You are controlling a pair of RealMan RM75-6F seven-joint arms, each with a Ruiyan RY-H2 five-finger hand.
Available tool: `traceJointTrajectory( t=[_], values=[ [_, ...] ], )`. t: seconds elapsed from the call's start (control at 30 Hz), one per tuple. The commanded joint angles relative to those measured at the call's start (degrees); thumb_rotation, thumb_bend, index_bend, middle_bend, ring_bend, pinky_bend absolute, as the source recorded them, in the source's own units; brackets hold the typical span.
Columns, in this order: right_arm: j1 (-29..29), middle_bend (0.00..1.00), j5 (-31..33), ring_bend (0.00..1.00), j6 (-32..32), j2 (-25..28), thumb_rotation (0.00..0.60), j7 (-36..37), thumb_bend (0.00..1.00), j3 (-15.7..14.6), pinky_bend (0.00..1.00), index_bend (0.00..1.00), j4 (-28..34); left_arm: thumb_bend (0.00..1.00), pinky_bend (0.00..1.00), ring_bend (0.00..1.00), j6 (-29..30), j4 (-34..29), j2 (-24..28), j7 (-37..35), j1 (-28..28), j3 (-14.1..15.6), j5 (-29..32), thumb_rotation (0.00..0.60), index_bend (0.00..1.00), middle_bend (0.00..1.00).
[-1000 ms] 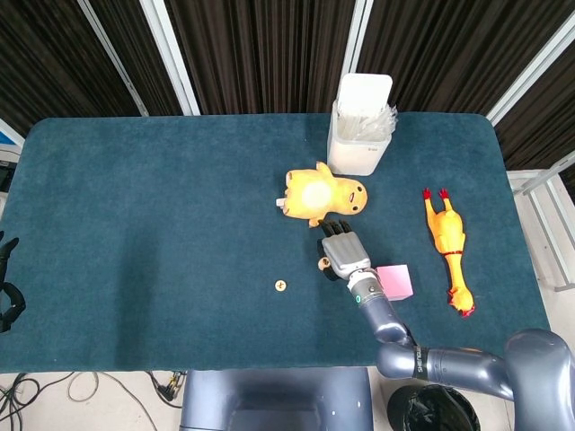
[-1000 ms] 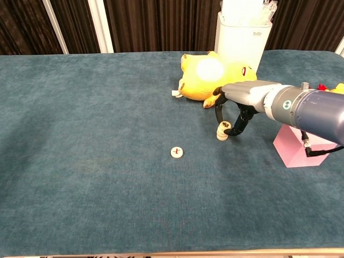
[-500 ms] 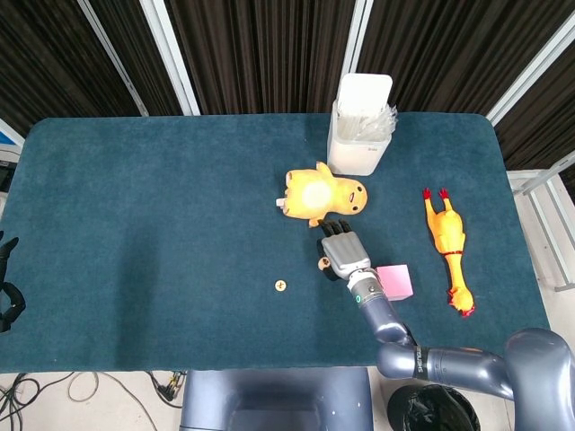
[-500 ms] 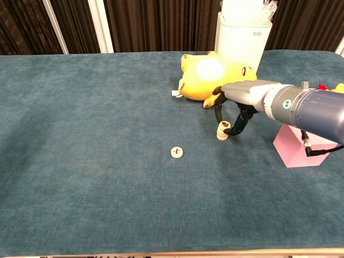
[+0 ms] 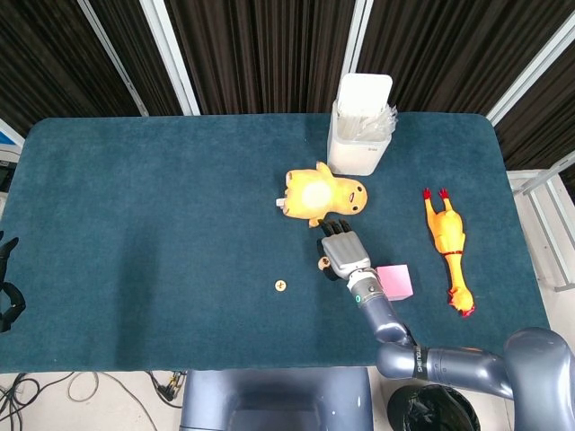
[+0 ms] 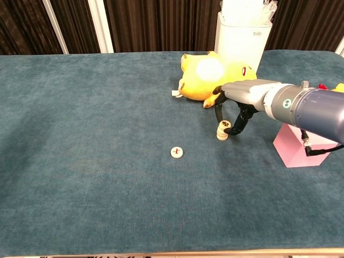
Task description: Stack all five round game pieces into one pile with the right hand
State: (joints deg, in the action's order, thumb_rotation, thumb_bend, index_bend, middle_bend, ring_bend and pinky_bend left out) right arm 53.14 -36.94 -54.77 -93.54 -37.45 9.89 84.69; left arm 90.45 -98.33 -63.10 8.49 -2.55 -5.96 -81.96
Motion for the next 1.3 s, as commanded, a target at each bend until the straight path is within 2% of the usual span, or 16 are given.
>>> traceJointTrajectory(
  t=[0.03, 0.6, 0.8, 0.97, 1.13, 1.3],
  values=[
    [0.0, 0.00, 0.0, 0.00, 0.0, 0.0, 0.600, 0.0, 0.41, -0.1, 0.00, 0.47, 0.0, 0.82, 0.02, 0.00, 0.0, 0.0, 0.0, 0.0, 0.0, 0.0, 0.0, 0.600, 0.12, 0.00],
    [0.1, 0.00, -0.2, 0.00, -0.4, 0.5, 0.600, 0.2, 0.41, -0.2, 0.00, 0.42, 1.1, 0.82, 0.02, 0.00, 0.0, 0.0, 0.0, 0.0, 0.0, 0.0, 0.0, 0.600, 0.12, 0.00],
    [-0.2, 0.00, -2.1, 0.00, -1.2, 3.5, 0.600, 0.4, 0.41, 0.0, 0.00, 0.36, 6.4, 0.82, 0.02, 0.00, 0.0, 0.0, -0.1, 0.3, 0.0, -0.1, 0.1, 0.600, 0.12, 0.00],
    [-0.3, 0.00, -3.8, 0.00, -2.6, 5.5, 0.600, -0.2, 0.41, -0.4, 0.00, 0.35, 11.5, 0.82, 0.02, 0.00, 0.0, 0.0, -0.1, 0.2, 0.0, 0.0, 0.1, 0.600, 0.12, 0.00],
    [-0.4, 0.00, -5.5, 0.00, -4.4, 3.6, 0.600, 0.4, 0.41, -0.1, 0.00, 0.35, 14.0, 0.82, 0.02, 0.00, 0.0, 0.0, -0.1, 0.1, 0.0, 0.0, 0.1, 0.600, 0.13, 0.00],
    [0.9, 0.00, -6.1, 0.00, -5.4, -0.5, 0.600, -0.8, 0.41, 0.2, 0.00, 0.35, 12.6, 0.82, 0.02, 0.00, -0.1, 0.0, 0.0, -0.2, 0.0, 0.0, 0.0, 0.600, 0.13, 0.00]
  ],
)
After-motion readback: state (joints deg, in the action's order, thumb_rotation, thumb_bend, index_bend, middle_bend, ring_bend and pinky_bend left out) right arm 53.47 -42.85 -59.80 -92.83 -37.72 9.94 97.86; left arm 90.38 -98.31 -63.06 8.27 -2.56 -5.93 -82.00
